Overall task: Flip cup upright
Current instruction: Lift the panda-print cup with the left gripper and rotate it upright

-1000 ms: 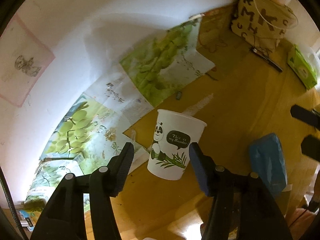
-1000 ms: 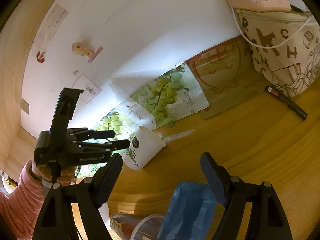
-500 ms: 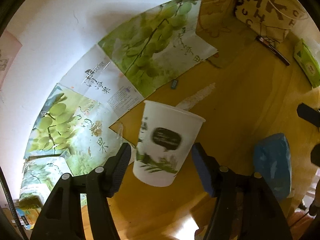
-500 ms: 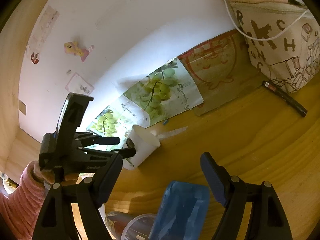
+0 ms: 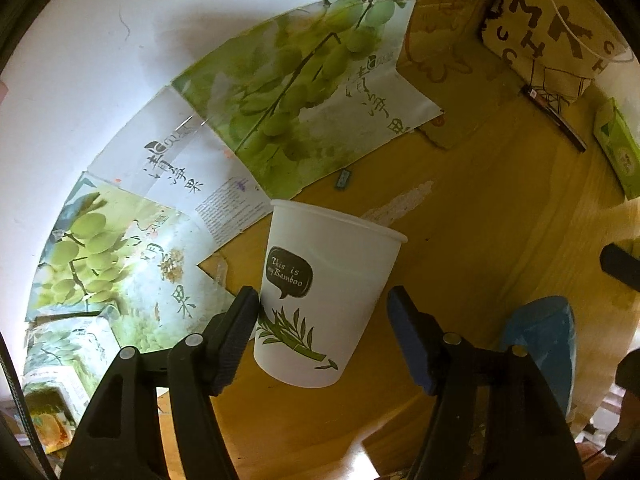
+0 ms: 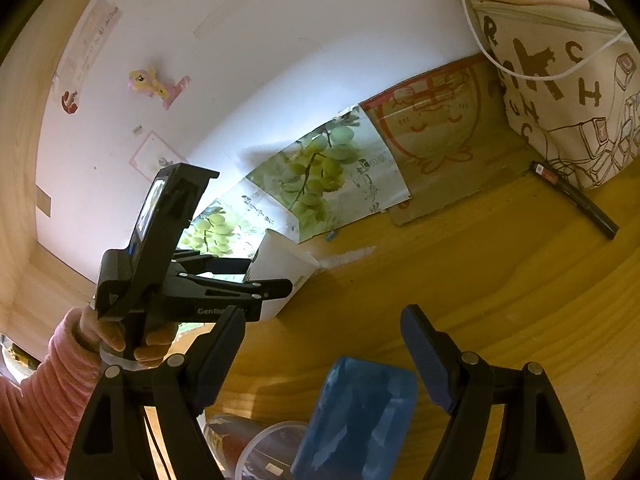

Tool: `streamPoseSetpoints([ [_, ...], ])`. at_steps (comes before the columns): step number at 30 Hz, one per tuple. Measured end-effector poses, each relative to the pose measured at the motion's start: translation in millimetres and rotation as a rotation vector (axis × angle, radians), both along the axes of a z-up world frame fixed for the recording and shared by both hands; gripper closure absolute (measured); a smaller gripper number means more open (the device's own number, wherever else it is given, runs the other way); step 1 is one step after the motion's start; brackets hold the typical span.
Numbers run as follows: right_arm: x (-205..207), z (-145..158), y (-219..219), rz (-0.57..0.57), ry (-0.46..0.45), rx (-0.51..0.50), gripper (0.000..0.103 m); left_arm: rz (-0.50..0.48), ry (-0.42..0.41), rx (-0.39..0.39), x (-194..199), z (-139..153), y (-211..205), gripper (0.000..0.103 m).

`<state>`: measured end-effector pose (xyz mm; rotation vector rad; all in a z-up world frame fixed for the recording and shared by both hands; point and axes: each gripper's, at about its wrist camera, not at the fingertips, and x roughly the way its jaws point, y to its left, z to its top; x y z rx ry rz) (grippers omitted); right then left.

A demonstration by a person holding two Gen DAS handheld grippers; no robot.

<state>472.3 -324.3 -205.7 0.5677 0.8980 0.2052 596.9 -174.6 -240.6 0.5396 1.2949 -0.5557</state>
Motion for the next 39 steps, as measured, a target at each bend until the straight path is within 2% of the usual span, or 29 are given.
streamPoseSetpoints([
  [10,0.0,1.8,4.7,0.023,0.007,-0.01,0.022,0.046,0.055,-0.06,18.0,1.3,11.0,0.037],
  [19,1.3,7.2,15.4,0.055,0.018,-0.025,0.022,0.076,0.032,-0.081,4.9,35.5,19.4,0.037],
  [25,-3.0,18.7,29.7,0.106,0.003,-0.04,0.022,0.127,0.017,-0.084,-11.3,60.9,36.2,0.037],
  [39,-25.4,54.3,46.9,0.144,-0.004,-0.048,0.022,0.279,-0.033,-0.147,-81.9,105.7,85.5,0.037],
])
